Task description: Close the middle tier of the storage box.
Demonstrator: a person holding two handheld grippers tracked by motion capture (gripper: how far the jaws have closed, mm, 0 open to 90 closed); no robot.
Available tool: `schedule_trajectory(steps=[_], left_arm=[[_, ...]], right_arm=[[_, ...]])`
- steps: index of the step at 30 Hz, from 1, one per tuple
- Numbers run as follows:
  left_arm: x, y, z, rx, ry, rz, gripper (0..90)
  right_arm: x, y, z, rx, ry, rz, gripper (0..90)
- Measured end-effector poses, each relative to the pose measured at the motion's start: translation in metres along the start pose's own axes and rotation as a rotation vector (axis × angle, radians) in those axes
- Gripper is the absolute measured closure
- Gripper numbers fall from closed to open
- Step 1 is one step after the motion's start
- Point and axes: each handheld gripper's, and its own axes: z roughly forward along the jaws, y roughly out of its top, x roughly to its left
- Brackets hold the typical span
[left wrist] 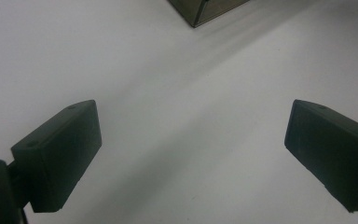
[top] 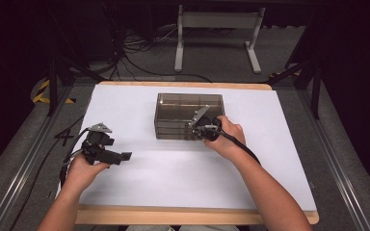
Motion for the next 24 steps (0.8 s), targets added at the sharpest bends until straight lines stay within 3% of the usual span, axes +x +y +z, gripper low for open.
schedule_trajectory(steps=[7, 16, 24], left_arm=[[0.0, 0.0, 0.0, 0.0, 0.0, 0.0, 4.4], [0.0, 0.0, 0.0, 0.0, -0.002, 0.001, 4.4], [-0.001, 0.0, -0.001, -0.001, -0.001, 0.003, 4.4]], right_arm=[[0.003, 0.001, -0.001, 0.0, -0.02, -0.001, 90.0], [0.004, 0.001, -0.01, -0.011, 0.004, 0.003, 90.0], [0.007, -0.002, -0.029, -0.058, 0.031, 0.011, 85.9]])
